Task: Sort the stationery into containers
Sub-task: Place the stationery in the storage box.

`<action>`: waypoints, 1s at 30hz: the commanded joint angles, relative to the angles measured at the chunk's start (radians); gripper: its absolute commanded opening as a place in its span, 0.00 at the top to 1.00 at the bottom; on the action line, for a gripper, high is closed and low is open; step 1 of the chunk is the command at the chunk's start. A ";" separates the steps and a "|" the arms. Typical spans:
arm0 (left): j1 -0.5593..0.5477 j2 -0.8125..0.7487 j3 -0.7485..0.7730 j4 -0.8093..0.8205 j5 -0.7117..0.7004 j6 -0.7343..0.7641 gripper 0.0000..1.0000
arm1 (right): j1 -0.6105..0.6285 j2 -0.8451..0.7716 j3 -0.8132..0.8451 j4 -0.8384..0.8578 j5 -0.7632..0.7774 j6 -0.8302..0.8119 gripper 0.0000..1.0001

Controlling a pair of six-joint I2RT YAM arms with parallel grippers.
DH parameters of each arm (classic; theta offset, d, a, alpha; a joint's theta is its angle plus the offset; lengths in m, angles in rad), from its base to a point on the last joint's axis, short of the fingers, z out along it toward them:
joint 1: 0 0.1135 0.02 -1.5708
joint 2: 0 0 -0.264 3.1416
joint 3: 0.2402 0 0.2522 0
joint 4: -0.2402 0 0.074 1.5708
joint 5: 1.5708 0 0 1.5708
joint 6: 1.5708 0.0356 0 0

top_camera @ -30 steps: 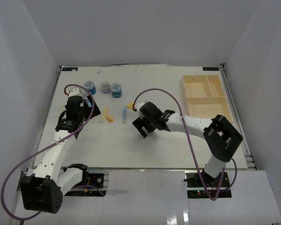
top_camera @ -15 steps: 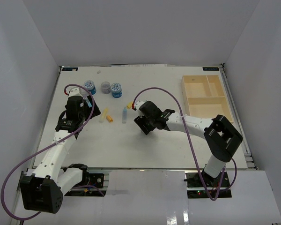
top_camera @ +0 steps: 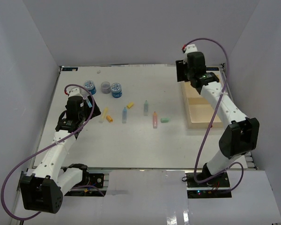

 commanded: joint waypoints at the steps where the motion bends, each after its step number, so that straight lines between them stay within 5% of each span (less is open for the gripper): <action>1: 0.008 -0.011 -0.004 0.020 0.013 0.008 0.02 | -0.131 0.055 0.119 -0.040 0.007 0.011 0.55; 14: 0.008 0.017 -0.001 0.020 0.036 0.010 0.02 | -0.296 0.422 0.378 -0.073 -0.059 0.028 0.55; 30: 0.006 0.040 0.000 0.020 0.070 0.007 0.02 | -0.314 0.546 0.309 0.029 -0.123 0.066 0.52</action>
